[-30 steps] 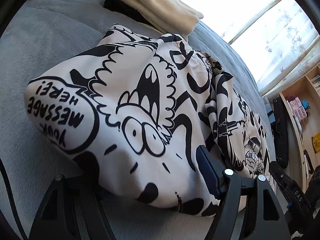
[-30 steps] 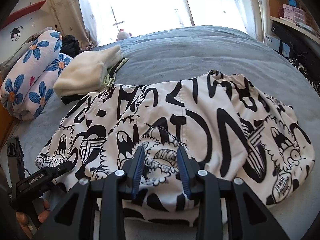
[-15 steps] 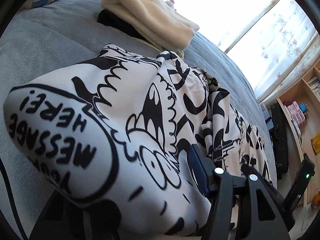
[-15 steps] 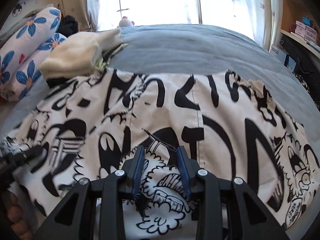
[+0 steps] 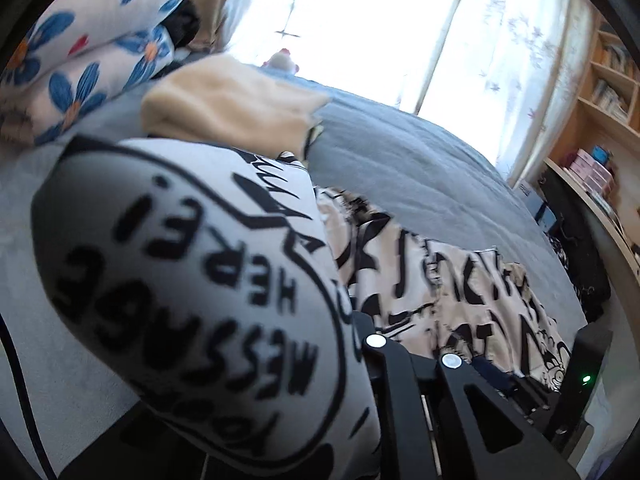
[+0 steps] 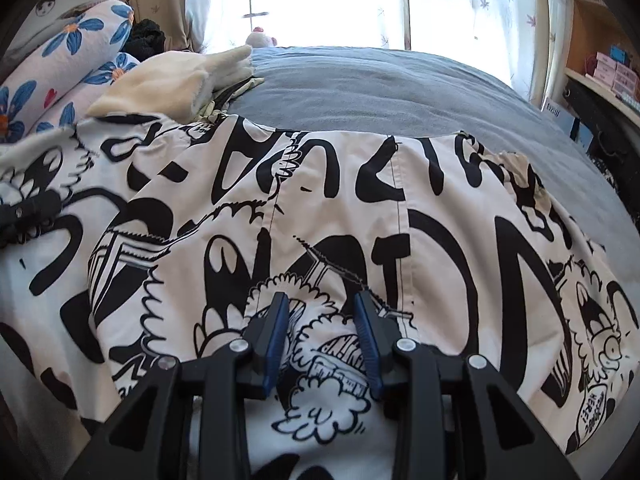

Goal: Fold large clothes

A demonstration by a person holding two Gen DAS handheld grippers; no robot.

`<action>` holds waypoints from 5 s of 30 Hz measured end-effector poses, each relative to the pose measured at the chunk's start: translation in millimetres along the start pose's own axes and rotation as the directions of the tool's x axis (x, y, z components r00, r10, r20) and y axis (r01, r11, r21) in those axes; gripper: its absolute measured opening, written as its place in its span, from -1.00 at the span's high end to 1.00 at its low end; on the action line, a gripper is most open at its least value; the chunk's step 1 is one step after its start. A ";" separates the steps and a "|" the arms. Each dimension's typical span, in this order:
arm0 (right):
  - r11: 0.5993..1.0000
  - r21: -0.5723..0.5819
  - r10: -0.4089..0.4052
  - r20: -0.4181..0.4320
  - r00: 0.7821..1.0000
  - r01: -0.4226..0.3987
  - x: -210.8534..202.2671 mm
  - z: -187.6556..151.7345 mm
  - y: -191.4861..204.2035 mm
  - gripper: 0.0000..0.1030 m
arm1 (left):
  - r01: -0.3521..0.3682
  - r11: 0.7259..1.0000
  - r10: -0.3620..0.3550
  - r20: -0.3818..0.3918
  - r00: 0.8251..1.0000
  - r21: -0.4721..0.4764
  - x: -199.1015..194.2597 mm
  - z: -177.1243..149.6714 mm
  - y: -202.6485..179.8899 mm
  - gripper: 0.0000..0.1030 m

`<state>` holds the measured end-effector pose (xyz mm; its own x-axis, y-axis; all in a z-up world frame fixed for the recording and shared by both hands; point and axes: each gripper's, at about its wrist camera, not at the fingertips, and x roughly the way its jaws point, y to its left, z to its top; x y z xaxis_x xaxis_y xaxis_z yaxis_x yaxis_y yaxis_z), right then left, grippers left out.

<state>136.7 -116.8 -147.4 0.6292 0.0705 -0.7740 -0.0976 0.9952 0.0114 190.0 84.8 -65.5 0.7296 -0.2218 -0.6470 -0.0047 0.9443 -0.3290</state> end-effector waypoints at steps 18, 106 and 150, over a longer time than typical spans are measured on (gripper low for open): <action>0.912 0.402 0.029 0.129 0.991 -0.079 -117.0 -34.9 -169.8 0.34 | 0.096 0.873 -0.118 0.016 0.993 0.478 -0.4 -21.8 -231.5 0.85; 0.873 0.483 0.059 0.040 0.997 -0.071 -72.1 -53.8 -297.3 0.74 | 0.168 0.912 -0.081 -0.235 0.969 0.376 81.8 -49.5 -211.4 -0.03; 0.925 0.380 0.046 -0.082 0.996 -0.012 10.8 44.2 -305.3 0.76 | 0.164 0.919 -0.056 -0.294 0.954 0.358 168.1 -1.0 -232.9 0.68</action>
<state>207.3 -416.8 -131.3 0.5591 0.1104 -0.8217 0.1956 0.9456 0.2601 313.0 -172.7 -98.3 0.4957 -0.3360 -0.8009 0.3603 0.9186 -0.1623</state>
